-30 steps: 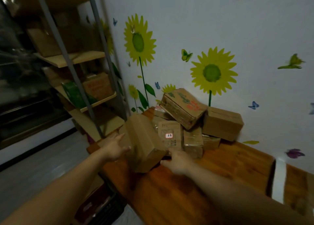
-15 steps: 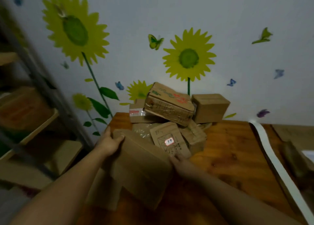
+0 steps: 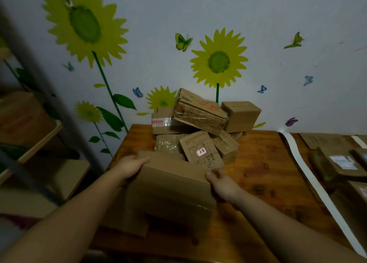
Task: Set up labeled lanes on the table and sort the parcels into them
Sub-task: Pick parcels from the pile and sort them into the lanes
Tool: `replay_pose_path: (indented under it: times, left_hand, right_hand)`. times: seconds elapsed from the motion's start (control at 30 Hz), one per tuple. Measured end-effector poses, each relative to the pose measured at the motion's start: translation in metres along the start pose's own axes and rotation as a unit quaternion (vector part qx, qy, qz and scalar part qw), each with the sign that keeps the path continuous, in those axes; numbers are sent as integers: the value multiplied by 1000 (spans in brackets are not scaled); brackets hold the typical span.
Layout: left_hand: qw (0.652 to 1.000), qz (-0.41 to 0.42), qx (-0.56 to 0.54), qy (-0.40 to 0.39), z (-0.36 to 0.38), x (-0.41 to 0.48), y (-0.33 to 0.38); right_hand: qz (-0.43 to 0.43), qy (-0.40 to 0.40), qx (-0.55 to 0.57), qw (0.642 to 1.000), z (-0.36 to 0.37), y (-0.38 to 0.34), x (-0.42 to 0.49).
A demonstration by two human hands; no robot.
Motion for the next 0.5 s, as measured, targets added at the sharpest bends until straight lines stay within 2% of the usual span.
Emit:
replay_pose_path:
  times: [0.2,0.33,0.43,0.5]
  left_hand:
    - [998,-45,2,-53,27,-71,-12]
    - [995,-58,-80,-18,69,-113,-7]
    - [993,-35,-104,46,97,-134,-6]
    - [991,-20,-123,44,111,-148,-9]
  right_hand:
    - [-28,47,12,998,-36,24,-44]
    - [-35,57,-33,997,-66,51,-81]
    - [-65,85,22,994,-91,70,-107]
    - [-64,109,39,991,-107,82,-122]
Point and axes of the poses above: each hand's wrist, its own x-axis towards the middle knuckle, its own z-axis out of the palm, y = z × x, the point moved 2 cm from there along x, towards the middle knuckle
